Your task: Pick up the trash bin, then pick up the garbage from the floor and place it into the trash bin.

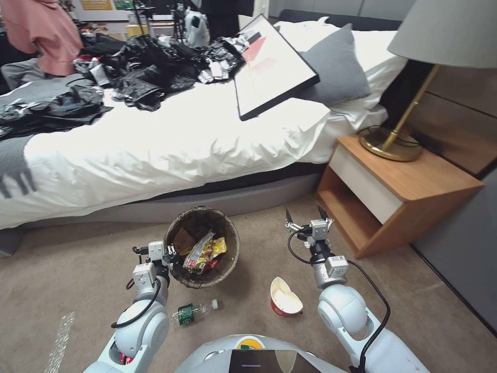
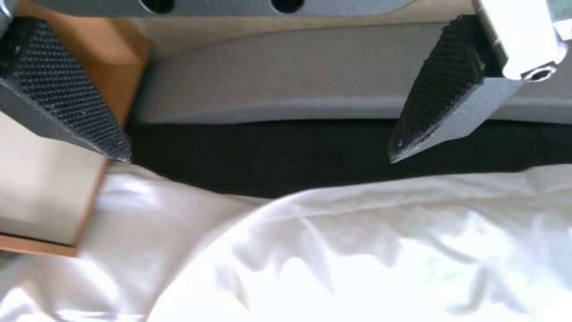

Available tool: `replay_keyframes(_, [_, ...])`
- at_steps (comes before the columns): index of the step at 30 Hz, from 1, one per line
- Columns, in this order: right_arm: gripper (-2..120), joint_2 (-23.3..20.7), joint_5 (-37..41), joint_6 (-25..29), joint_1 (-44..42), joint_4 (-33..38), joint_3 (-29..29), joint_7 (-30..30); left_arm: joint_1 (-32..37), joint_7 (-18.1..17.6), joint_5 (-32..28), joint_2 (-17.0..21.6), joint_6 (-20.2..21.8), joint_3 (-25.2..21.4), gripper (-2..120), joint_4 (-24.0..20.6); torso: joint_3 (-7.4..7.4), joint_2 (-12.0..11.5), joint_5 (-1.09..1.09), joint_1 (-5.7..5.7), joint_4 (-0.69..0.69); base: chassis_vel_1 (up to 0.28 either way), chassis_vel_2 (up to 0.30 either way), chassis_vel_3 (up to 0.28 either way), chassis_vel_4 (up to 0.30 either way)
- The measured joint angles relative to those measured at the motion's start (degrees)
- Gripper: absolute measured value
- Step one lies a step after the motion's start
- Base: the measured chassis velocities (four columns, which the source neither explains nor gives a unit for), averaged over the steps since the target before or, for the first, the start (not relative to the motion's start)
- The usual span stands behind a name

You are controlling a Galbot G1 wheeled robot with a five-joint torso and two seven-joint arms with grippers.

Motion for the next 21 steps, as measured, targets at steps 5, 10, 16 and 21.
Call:
replay_keyframes(5, [100,0.4,0.2,0.0,0.2,-0.1,0.0,0.4,0.0,0.1,0.9,-0.1,-0.2,0.0,0,0.3,0.0,0.0,0.0,0.0,0.03,0.084,0.07,0.065,0.072])
replay_keyframes(10, [100,0.8,0.2,-0.3,0.3,-0.4,0.2,1.0,-0.3,0.2,1.0,-0.2,-0.3,0.1,0,0.5,-0.01,0.0,0.0,0.0,-0.02,0.0,0.0,0.0,0.0])
replay_keyframes(16, [100,1.0,0.2,-0.8,0.4,-0.7,0.4,1.6,-0.4,0.2,1.1,-0.2,-0.3,0.2,0,0.6,0.0,0.0,0.0,0.0,0.0,0.0,0.0,0.0,0.0])
replay_keyframes(21, [100,1.0,0.5,-1.3,0.4,-0.7,0.4,1.7,-0.4,0.2,1.0,-0.1,-0.3,0.2,0,0.6,0.0,0.0,0.0,0.0,0.0,0.0,0.0,0.0,0.0])
